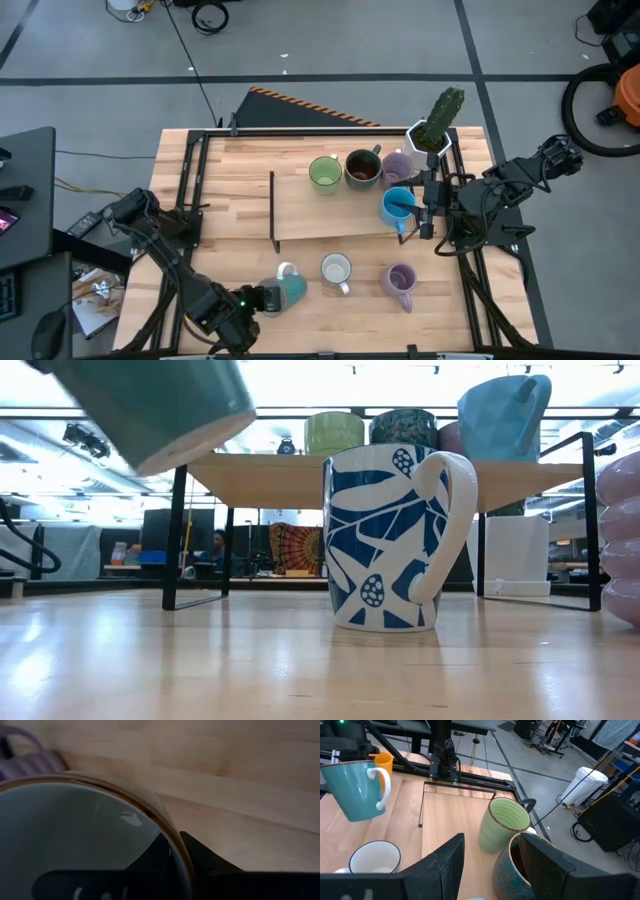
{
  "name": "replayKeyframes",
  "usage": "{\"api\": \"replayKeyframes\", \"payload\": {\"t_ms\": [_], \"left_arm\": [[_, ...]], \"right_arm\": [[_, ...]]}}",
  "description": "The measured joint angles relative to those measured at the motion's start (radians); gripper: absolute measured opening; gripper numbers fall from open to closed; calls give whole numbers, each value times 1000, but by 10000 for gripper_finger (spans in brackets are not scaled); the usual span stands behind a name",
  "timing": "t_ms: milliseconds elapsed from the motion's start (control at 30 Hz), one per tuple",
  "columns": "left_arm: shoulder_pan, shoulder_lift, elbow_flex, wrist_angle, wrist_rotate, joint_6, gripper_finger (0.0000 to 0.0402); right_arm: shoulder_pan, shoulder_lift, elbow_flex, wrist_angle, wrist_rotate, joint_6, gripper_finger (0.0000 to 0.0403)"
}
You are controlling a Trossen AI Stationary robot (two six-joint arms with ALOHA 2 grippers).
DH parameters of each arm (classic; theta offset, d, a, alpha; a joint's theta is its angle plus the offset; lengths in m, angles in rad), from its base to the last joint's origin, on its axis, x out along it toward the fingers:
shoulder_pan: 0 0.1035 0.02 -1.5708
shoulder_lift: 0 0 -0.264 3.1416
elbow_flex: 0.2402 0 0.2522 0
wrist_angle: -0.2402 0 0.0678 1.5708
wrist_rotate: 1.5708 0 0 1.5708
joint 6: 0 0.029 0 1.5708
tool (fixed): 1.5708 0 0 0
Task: Place coffee mugs
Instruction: Put the light blue mug on the shelf
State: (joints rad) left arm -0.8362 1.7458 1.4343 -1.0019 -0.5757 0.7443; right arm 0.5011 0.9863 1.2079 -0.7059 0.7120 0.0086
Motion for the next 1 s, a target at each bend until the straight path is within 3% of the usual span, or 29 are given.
{"api": "replayKeyframes", "payload": {"t_ms": [200,567,833,1000], "left_arm": [[63,0,130,-118,23,-66,31],[320,-1,522,-442,279,-56,31],[557,-2,571,-546,400,83,31],[664,-2,571,-565,407,179,31]], "right_arm": [[0,0,0,0,0,0,197],[0,0,0,1,0,0,197],[0,0,0,0,-4,-2,197],[0,0,0,-1,-7,-9,197]]}}
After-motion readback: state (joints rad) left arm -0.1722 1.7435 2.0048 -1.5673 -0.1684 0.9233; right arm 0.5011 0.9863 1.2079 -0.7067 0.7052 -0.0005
